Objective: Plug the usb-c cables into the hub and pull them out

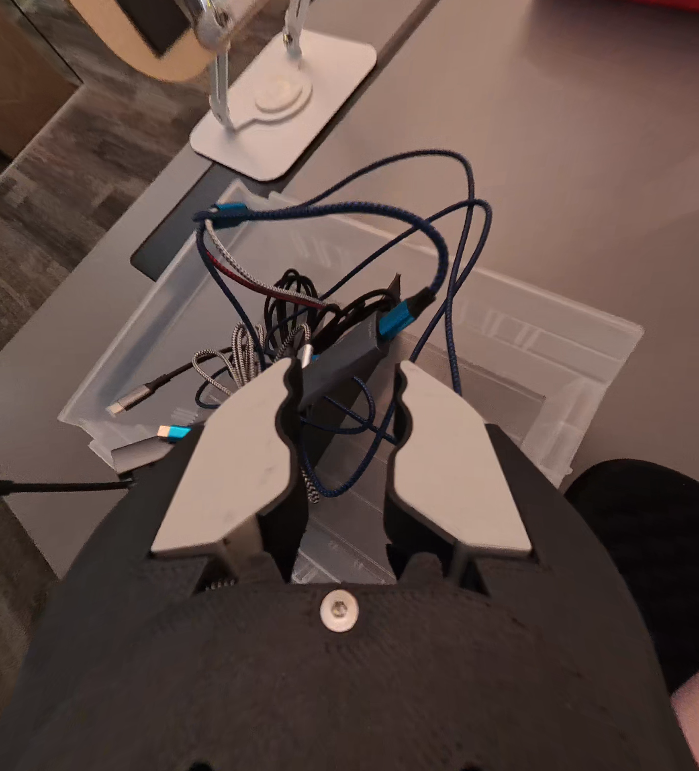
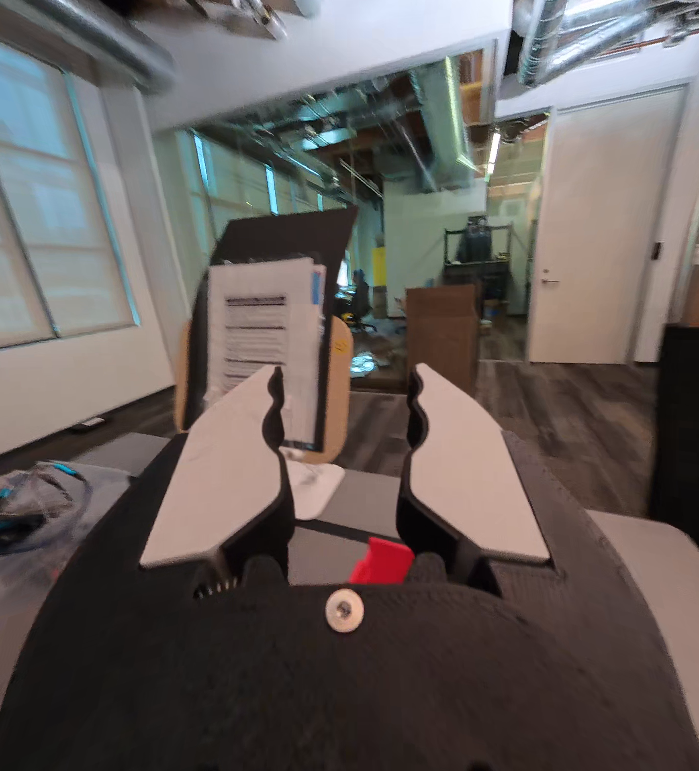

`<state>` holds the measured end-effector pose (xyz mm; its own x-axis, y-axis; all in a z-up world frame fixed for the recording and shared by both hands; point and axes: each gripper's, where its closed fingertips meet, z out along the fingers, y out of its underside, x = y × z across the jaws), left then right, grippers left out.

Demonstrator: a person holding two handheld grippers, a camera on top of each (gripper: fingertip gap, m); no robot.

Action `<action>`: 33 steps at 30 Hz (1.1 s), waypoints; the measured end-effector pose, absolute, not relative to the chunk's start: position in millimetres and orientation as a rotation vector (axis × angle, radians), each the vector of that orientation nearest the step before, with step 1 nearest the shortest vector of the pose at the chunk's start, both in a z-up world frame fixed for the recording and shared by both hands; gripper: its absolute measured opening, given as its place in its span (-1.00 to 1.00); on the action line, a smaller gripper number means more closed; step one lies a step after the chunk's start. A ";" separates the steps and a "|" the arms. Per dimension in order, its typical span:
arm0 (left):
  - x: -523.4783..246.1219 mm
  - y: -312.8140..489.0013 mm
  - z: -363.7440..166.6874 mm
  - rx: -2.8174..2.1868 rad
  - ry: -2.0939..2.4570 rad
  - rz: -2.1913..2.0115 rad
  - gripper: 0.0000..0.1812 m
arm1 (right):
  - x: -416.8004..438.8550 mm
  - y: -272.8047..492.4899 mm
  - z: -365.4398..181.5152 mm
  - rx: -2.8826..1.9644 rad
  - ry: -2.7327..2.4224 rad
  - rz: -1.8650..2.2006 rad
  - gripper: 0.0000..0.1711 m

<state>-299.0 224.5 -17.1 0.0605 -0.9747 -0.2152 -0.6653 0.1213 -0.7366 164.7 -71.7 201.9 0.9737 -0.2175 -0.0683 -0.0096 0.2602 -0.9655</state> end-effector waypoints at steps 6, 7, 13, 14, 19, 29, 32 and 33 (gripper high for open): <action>-290.0 241.1 -43.8 -1.704 1.720 -0.412 -0.65 | 127.9 -45.2 201.4 -1.237 0.130 0.076 -0.32; -287.2 243.7 -43.5 -1.698 1.715 -0.391 -0.67 | 130.2 -40.8 197.3 -1.219 0.140 0.074 -0.35; -284.2 252.8 -10.1 -1.662 1.592 -0.310 -0.83 | 126.1 -24.2 168.5 -1.365 0.121 0.158 -0.44; -285.4 253.2 -0.2 -1.666 1.552 -0.323 -0.84 | 126.4 -24.5 166.6 -1.380 0.122 0.137 -0.44; -290.9 249.4 49.9 -1.685 1.349 -0.458 -0.88 | 122.3 -26.1 162.2 -1.437 0.090 0.023 -0.44; -270.1 229.9 117.9 -1.490 1.181 -0.456 -0.91 | 100.4 -5.5 143.0 -1.556 -0.023 -0.127 -0.43; -258.6 205.4 142.9 -1.398 1.165 -0.505 -0.91 | 87.8 2.7 139.2 -1.570 -0.062 -0.120 -0.43; -255.1 195.6 150.9 -1.363 1.165 -0.525 -0.91 | 81.4 6.4 137.2 -1.576 -0.079 -0.101 -0.44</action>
